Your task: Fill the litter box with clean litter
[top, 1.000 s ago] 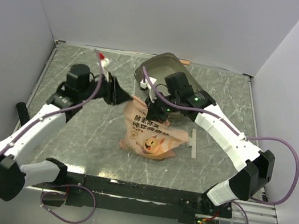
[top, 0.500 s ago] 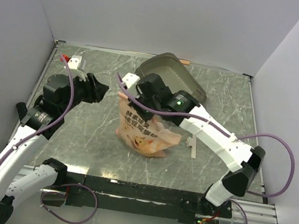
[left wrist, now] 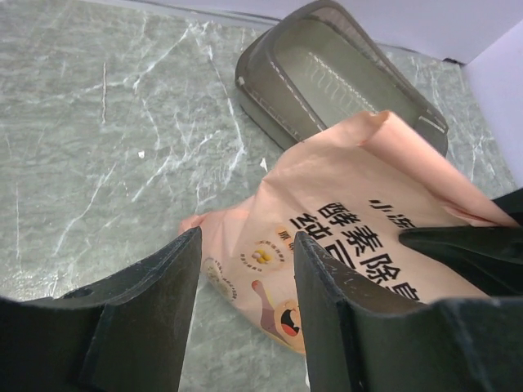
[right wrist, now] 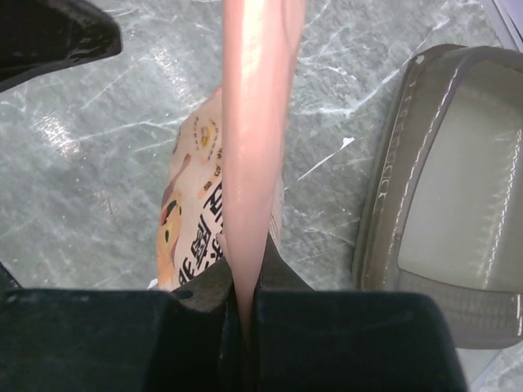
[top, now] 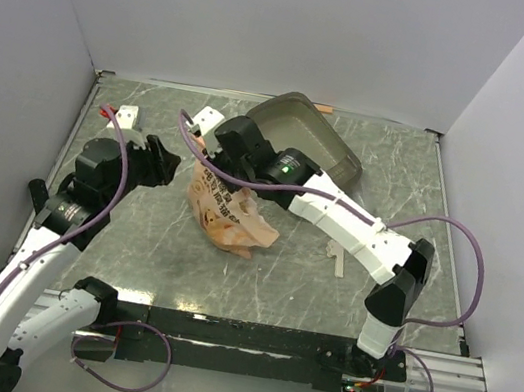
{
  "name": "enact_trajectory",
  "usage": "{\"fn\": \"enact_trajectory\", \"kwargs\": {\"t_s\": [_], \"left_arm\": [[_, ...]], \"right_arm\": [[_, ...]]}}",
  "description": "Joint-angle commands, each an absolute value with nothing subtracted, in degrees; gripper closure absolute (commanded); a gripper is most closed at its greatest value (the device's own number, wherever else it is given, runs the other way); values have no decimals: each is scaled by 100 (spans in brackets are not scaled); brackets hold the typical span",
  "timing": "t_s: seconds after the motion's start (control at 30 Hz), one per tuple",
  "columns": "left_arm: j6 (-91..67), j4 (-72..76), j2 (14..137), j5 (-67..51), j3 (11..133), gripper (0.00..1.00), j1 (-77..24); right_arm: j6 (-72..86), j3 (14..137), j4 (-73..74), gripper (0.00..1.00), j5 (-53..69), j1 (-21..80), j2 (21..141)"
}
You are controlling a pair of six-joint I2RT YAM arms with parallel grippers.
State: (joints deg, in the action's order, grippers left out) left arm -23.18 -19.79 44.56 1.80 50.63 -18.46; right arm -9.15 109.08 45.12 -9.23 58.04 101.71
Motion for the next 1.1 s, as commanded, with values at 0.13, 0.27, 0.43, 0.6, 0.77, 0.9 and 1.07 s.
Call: {"fn": "enact_trajectory", "kwargs": {"t_s": [0.13, 0.27, 0.43, 0.6, 0.77, 0.9, 1.07], "left_arm": [[-2268, -1907, 4386, 176, 4966, 46, -1846], [-2215, -2030, 4289, 211, 5036, 46, -1846], [-2162, -2188, 4254, 211, 5255, 46, -1846], [-2241, -2241, 4219, -122, 5615, 44, -1846], [-2426, -2110, 4517, -1044, 6116, 43, -1846], [-2514, -1785, 4842, -1494, 6485, 42, -1846], [-2478, -1539, 5194, -1731, 6645, 41, -1854]], "right_arm": [[-932, 11531, 3550, 100, -1240, 5854, 10283], [-897, 11408, 3533, 84, -1073, 5845, 10073], [-774, 11277, 3709, 37, -1168, 5854, 9493], [-563, 10539, 3902, 20, -1713, 5854, 8546], [-282, 9556, 3964, 19, -2118, 5792, 7753], [-18, 8940, 4025, 38, -1873, 5564, 7278], [474, 7929, 3605, 100, -1399, 5283, 6927]]}}
